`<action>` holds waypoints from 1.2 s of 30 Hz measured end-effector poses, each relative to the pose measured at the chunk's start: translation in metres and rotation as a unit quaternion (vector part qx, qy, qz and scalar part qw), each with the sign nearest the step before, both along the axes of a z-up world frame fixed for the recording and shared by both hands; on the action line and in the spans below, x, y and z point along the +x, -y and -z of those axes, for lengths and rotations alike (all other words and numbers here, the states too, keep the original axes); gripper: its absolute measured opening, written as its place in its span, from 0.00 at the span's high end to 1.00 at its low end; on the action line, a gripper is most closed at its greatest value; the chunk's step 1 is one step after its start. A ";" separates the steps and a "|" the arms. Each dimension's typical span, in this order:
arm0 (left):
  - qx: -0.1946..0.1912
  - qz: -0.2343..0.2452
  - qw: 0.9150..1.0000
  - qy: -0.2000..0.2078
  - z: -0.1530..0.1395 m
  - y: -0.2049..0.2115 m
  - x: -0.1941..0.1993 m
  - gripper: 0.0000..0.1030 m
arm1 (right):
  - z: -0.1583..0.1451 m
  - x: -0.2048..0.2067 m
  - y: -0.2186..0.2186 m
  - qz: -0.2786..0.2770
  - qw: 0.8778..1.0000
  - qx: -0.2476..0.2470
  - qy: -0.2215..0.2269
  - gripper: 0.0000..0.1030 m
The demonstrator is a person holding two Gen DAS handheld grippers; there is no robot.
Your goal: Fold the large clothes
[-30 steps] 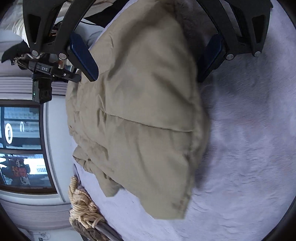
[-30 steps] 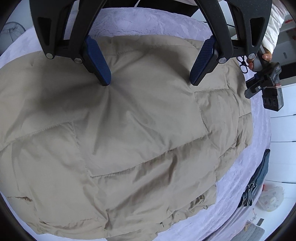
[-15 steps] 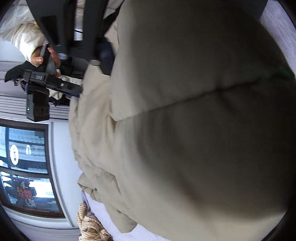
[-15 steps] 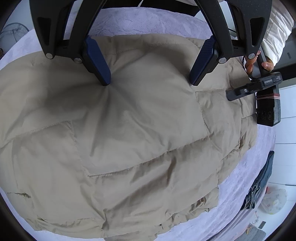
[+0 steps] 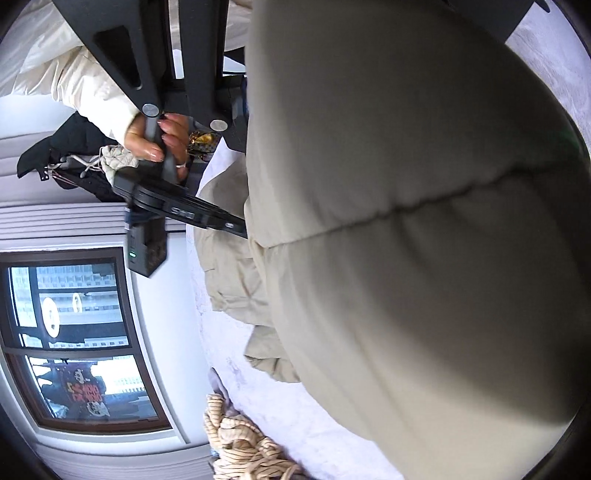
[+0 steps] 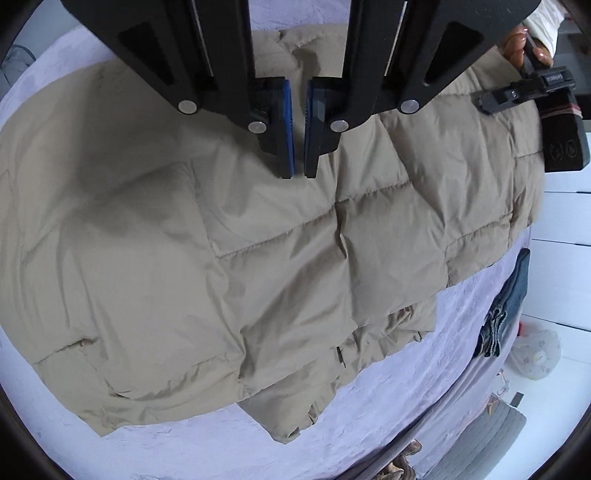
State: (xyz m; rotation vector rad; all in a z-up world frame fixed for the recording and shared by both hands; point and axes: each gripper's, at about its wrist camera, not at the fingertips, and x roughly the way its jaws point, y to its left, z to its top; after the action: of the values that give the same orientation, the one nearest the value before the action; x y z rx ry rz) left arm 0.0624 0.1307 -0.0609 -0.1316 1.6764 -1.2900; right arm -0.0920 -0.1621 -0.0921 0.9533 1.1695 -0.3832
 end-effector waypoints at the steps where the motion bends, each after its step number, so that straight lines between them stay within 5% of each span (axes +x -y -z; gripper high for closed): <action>1: 0.002 -0.003 1.000 0.007 -0.009 0.004 -0.005 0.67 | 0.003 0.003 0.002 -0.008 1.000 0.002 0.006 0.95; 8: 0.025 -0.025 0.999 0.025 -0.058 0.053 -0.050 0.67 | 0.046 0.026 0.011 -0.056 0.997 0.058 0.019 0.97; 15: 0.045 0.002 0.998 0.044 -0.072 0.124 -0.090 0.67 | 0.062 0.010 0.039 -0.048 0.990 0.126 0.033 1.00; 19: 0.048 0.038 0.997 0.054 -0.077 0.151 -0.108 0.62 | 0.039 -0.039 0.067 -0.012 0.989 0.131 0.066 1.00; 21: 0.037 0.055 0.997 0.046 -0.077 0.166 -0.119 0.43 | 0.027 -0.069 0.080 0.009 0.990 0.118 0.071 1.00; 24: 0.008 0.080 0.996 0.044 -0.071 0.190 -0.135 0.29 | 0.015 -0.117 0.096 0.053 0.988 0.116 0.085 1.00; 31: 0.019 0.108 0.993 0.049 -0.019 0.264 -0.160 0.28 | -0.017 -0.214 0.099 0.120 0.987 0.074 0.075 0.96; 32: 0.020 0.108 0.993 0.051 -0.016 0.265 -0.156 0.28 | -0.027 -0.226 0.093 0.114 0.988 0.062 0.081 0.90; 34: 0.022 0.108 0.992 0.058 -0.020 0.281 -0.165 0.28 | -0.046 -0.243 0.084 0.099 0.988 0.049 0.103 0.50; 35: 0.023 0.111 0.992 0.062 -0.022 0.287 -0.170 0.28 | -0.058 -0.249 0.076 0.087 0.987 0.044 0.124 0.19; 36: 0.024 0.112 0.991 0.066 -0.025 0.296 -0.168 0.28 | -0.067 -0.251 0.069 0.075 0.986 0.043 0.142 0.15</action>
State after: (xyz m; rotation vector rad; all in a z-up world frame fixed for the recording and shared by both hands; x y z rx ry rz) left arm -0.1055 -0.1656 -0.0364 0.1727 1.6422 -1.3905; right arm -0.3427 -0.2310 -0.0256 1.1345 0.8632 -0.3068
